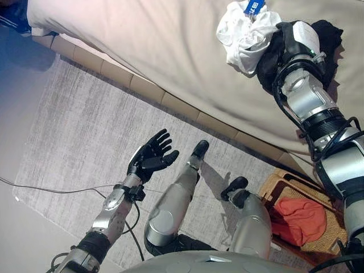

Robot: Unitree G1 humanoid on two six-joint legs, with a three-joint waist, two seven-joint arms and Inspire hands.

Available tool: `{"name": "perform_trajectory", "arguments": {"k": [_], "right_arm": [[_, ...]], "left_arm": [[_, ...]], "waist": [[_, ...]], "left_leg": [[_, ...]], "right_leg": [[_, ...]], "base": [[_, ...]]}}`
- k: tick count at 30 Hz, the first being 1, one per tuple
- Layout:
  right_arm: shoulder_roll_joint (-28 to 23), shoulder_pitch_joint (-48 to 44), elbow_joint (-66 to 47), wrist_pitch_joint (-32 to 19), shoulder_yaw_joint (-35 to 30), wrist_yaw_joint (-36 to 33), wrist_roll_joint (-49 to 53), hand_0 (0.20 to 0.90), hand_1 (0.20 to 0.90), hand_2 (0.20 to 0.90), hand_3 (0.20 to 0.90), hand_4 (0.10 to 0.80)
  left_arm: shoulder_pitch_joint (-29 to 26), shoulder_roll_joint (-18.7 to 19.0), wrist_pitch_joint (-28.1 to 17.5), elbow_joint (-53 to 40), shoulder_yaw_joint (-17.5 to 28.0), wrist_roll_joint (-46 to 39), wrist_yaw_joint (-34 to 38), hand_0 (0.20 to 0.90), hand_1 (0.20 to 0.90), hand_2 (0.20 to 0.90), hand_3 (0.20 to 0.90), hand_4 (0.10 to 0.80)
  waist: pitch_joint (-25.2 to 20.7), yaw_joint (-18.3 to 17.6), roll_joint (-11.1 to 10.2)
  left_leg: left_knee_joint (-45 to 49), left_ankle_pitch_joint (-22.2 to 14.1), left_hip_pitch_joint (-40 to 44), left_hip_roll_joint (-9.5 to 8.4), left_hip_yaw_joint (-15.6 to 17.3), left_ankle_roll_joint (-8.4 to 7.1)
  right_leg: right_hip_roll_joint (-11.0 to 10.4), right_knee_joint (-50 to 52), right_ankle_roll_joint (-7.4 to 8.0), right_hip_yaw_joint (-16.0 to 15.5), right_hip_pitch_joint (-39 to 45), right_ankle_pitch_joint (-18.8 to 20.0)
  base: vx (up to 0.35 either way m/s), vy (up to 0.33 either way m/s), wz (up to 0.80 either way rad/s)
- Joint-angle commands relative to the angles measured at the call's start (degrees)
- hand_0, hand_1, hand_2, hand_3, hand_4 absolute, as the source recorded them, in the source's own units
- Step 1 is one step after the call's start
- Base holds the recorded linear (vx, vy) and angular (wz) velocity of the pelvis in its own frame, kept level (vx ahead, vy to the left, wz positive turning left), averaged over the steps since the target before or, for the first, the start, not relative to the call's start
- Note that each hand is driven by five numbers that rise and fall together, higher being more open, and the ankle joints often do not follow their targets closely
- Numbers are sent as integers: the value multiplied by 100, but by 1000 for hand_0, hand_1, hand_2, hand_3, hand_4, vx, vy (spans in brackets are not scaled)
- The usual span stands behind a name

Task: Pick up the clothes from the bed and place them into the basket

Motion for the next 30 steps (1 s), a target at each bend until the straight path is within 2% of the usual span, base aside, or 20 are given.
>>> {"name": "perform_trajectory", "arguments": {"k": [1, 2, 3, 4, 5, 6, 7, 8, 10, 11, 12, 13, 16, 21, 23, 26, 30], "right_arm": [[-379, -575, 215, 250, 669, 328, -105, 900, 900, 900, 900, 800], [-393, -618, 421, 310, 762, 483, -213, 900, 900, 900, 900, 800], [-393, -629, 461, 326, 779, 518, -230, 848, 848, 848, 840, 740], [-404, -674, 637, 484, 870, 693, -376, 768, 768, 768, 746, 646], [-414, -741, 843, 631, 989, 869, -620, 766, 766, 766, 744, 644], [-439, -828, 1145, 822, 1138, 1189, -964, 700, 700, 700, 667, 567], [-473, -891, 1330, 939, 1263, 1481, -1205, 691, 691, 691, 656, 556], [-517, -1020, 1664, 1324, 1555, 2170, -1676, 695, 695, 695, 661, 561], [-496, -1164, 2084, 1589, 1841, 2828, -2130, 658, 658, 658, 617, 517], [-456, -1246, 2295, 1629, 1931, 3098, -2374, 568, 568, 568, 513, 413], [-434, -1294, 2439, 1581, 1973, 3077, -2387, 366, 366, 366, 277, 177], [-380, -1372, 2515, 1585, 2022, 3089, -2421, 300, 300, 300, 200, 100], [-319, -1583, 2570, 1513, 2057, 2778, -2276, 300, 300, 300, 200, 100], [-558, -1630, 2357, 830, 2106, 1957, -2064, 300, 300, 300, 200, 100], [-642, -1544, 2133, 744, 2062, 1654, -1843, 300, 300, 300, 200, 100], [-856, -1200, 1297, 568, 1669, 811, -927, 300, 300, 300, 200, 100], [-914, -639, 385, -94, 689, -237, 283, 300, 300, 300, 200, 100]], "left_arm": [[468, 169, -537, -612, 273, -219, -53, 900, 900, 900, 900, 800], [475, 205, -537, -629, 261, -255, -60, 900, 900, 900, 900, 800], [475, 208, -539, -632, 259, -259, -61, 900, 900, 900, 900, 800], [478, 228, -532, -644, 250, -276, -73, 900, 900, 900, 900, 800], [474, 243, -523, -655, 249, -280, -89, 900, 900, 900, 900, 800], [481, 274, -535, -674, 229, -285, -99, 900, 900, 900, 900, 800], [492, 301, -532, -704, 221, -289, -100, 900, 900, 900, 900, 800], [497, 350, -519, -765, 213, -314, -79, 900, 900, 900, 900, 800], [466, 401, -492, -804, 202, -356, -27, 900, 900, 900, 900, 800], [439, 416, -473, -823, 191, -373, -1, 900, 900, 900, 900, 800], [411, 418, -450, -847, 175, -387, 26, 900, 900, 900, 900, 800], [373, 431, -397, -879, 165, -408, 42, 900, 900, 900, 900, 800], [340, 443, -376, -850, 109, -399, 2, 900, 900, 900, 900, 800], [474, 438, -433, -836, 154, -425, -59, 900, 900, 900, 900, 800], [504, 464, -465, -839, 175, -464, -82, 900, 900, 900, 900, 800], [550, 447, -498, -823, 283, -462, -111, 900, 900, 900, 900, 800], [491, 329, -506, -688, 411, -385, -21, 900, 900, 900, 900, 800]], "waist": [[-149, 44, 48], [-149, 53, 65], [-149, 54, 67], [-149, 64, 78], [-149, 73, 83], [-149, 83, 86], [-149, 91, 89], [-149, 108, 99], [-149, 133, 100], [-149, 148, 108], [-149, 157, 120], [-149, 175, 124], [-149, 196, 138], [-149, 128, 91], [-149, 87, 71], [-149, -62, -7], [-149, -297, -149]], "left_leg": [[1139, -1112, -444, -55, 633, 479], [1199, -1122, -517, -57, 645, 482], [1208, -1124, -530, -57, 647, 483], [1229, -1124, -569, -54, 654, 489], [1233, -1119, -590, -42, 669, 497], [1230, -1114, -603, -28, 684, 505], [1230, -1109, -610, -27, 687, 501], [1220, -1093, -609, -14, 704, 497], [1201, -1083, -571, -6, 710, 497], [1213, -1077, -566, -7, 708, 489], [1219, -1072, -566, -5, 709, 496], [1208, -1066, -544, -2, 716, 506], [1256, -1087, -528, -3, 724, 487], [1277, -1137, -414, 28, 781, 475], [1278, -1160, -370, 43, 811, 489], [1238, -1220, -171, 98, 852, 498], [1101, -1320, 359, 176, 924, 485]], "right_leg": [[499, 225, -345, 12, -378, 285], [502, 275, -350, 20, -446, 279], [503, 282, -351, 22, -457, 278], [508, 298, -354, 28, -493, 278], [511, 306, -357, 35, -520, 281], [526, 306, -354, 39, -538, 289], [539, 286, -348, 45, -539, 304], [550, 260, -349, 40, -528, 317], [566, 248, -354, 32, -491, 318], [572, 250, -356, 37, -478, 323], [564, 258, -354, 32, -483, 331], [567, 249, -362, 32, -471, 335], [547, 263, -360, 15, -451, 344], [577, 246, -371, 64, -361, 333], [583, 243, -368, 84, -339, 332], [607, 180, -349, 150, -195, 343], [674, -34, -330, 303, 265, 344]], "base": [[0, 0, 0], [0, 0, 0], [0, 0, 0], [0, 0, 0], [-40, -14, 5], [-36, -11, 7], [-46, -8, 5], [-35, -4, 2], [-16, -1, 0], [-25, -6, 4], [-32, -10, 2], [-39, -12, 1], [-19, -2, -4], [-13, 15, -9], [-15, 5, -4], [-20, 0, -6], [16, 33, -14]]}}
